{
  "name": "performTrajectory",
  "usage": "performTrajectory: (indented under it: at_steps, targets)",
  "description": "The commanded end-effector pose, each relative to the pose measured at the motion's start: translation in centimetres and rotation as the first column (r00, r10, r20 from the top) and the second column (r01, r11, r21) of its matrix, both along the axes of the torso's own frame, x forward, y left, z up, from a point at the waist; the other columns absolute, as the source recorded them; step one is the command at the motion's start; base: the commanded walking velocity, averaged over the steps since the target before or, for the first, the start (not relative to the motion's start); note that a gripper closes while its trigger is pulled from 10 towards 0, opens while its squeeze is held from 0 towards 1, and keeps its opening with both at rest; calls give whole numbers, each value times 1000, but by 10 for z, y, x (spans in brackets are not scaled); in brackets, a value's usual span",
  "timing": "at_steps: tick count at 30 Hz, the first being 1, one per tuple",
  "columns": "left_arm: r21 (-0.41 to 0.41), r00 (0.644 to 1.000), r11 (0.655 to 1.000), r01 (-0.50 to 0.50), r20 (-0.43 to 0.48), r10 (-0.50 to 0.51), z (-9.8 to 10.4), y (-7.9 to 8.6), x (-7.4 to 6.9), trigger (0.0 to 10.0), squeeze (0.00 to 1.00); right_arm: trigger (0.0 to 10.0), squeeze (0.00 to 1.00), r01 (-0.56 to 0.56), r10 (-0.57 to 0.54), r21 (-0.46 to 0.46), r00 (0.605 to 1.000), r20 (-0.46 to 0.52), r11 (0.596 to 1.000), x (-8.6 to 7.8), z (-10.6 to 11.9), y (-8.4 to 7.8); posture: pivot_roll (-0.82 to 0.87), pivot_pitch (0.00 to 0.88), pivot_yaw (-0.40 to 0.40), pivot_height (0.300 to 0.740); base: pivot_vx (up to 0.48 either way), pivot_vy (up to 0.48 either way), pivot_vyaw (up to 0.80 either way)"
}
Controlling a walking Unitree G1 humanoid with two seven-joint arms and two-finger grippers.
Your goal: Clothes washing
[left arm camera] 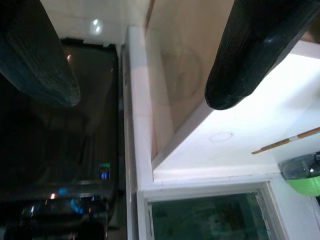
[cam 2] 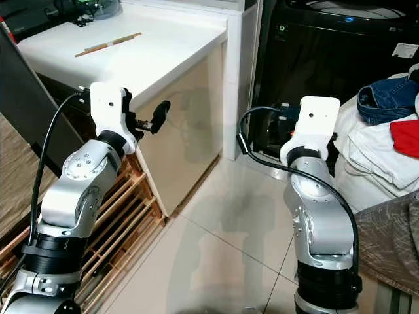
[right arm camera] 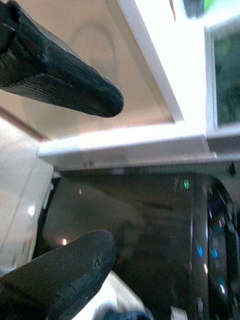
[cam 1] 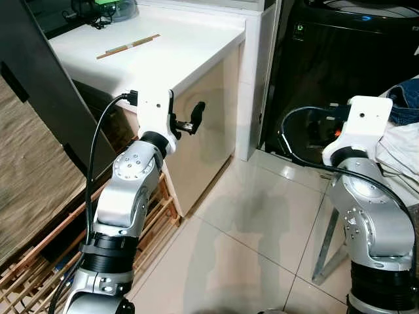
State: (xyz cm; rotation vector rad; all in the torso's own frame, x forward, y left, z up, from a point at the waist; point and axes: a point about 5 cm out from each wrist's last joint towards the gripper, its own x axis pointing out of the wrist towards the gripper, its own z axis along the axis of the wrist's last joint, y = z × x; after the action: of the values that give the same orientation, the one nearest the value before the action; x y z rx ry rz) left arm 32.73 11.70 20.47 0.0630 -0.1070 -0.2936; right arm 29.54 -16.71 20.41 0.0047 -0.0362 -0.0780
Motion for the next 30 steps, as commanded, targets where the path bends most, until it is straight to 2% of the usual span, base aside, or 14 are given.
performTrajectory:
  at_steps: [1, 9, 13, 17, 30]
  targets:
    - [14, 1000, 1000, -6, 3, 6, -1, 2, 0, 10000, 0, 10000, 0, -66, 66, 22, 998, -2, 998, 3, 3, 13, -55, 0, 107, 740, 0, 0, 0]
    - [67, 1000, 997, -24, -18, 25, -6, 9, 1, 10000, 0, 10000, 0, -47, 50, 84, 998, -30, 995, 0, -9, 17, -41, 0, 102, 740, 0, 0, 0]
    - [98, 996, 993, -70, -40, 74, -15, 19, 1, 10000, 0, 10000, 0, -52, 53, 36, 998, -30, 998, -2, -13, 20, -48, 0, 109, 740, 0, 0, 0]
    - [92, 996, 993, -74, -39, 78, -14, 20, 3, 10000, 0, 10000, 0, -51, 52, 36, 998, -34, 998, -1, -14, 21, -48, 0, 108, 740, 0, 0, 0]
    - [68, 998, 996, -54, -21, 55, -8, 14, 5, 10000, 0, 10000, 0, -52, 52, 17, 999, -8, 998, 4, -9, 19, -53, 0, 100, 740, 299, 0, 0]
